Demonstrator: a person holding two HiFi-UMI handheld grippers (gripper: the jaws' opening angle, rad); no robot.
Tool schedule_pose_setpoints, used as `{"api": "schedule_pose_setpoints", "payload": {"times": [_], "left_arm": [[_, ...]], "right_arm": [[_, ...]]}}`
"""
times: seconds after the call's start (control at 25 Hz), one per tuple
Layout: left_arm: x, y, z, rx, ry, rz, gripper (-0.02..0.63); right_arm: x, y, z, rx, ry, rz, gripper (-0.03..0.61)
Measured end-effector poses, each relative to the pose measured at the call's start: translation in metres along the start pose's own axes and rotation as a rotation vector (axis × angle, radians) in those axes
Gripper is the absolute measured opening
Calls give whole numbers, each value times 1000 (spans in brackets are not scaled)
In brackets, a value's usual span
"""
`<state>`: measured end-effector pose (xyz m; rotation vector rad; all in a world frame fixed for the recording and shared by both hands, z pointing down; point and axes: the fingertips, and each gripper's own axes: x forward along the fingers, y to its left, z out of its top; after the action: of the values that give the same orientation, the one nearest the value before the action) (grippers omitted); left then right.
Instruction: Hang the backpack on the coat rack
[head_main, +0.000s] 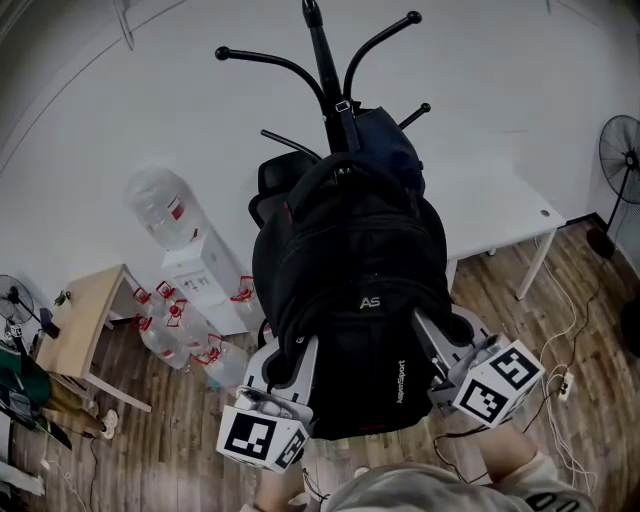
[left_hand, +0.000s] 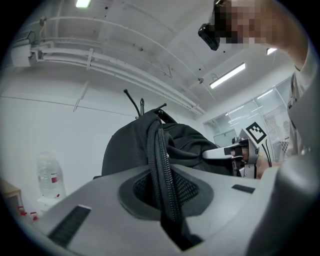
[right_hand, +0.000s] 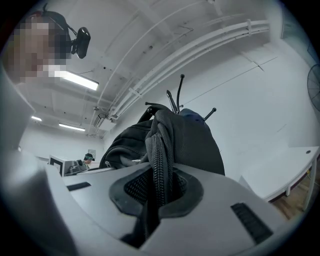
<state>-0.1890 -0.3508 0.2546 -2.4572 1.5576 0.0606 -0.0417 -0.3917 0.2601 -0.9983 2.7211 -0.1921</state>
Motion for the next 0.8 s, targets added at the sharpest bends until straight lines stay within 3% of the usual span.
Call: {"api": "schedule_pose_setpoints", "payload": {"times": [0.8], "left_arm": [[55, 36, -69, -55, 33, -71, 35]], "right_arm": [[45, -52, -49, 17, 53, -130, 29]]}}
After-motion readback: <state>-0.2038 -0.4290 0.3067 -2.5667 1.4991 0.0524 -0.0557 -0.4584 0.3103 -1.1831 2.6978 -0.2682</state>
